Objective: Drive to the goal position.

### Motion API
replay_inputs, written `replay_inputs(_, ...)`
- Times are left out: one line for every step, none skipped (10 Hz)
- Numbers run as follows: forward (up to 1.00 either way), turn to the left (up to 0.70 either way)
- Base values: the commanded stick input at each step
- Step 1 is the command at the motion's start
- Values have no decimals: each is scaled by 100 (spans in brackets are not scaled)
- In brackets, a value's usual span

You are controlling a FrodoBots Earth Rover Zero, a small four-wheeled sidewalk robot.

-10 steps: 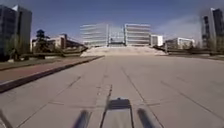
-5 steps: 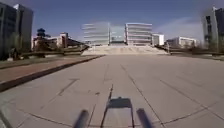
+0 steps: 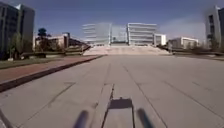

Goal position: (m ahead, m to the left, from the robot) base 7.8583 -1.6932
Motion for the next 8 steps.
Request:
replay_inputs(70, -13)
replay_inputs(70, -14)
replay_inputs(70, -14)
replay_inputs(70, -14)
replay_inputs(70, -14)
replay_inputs(70, -14)
replay_inputs(70, -14)
replay_inputs(70, -14)
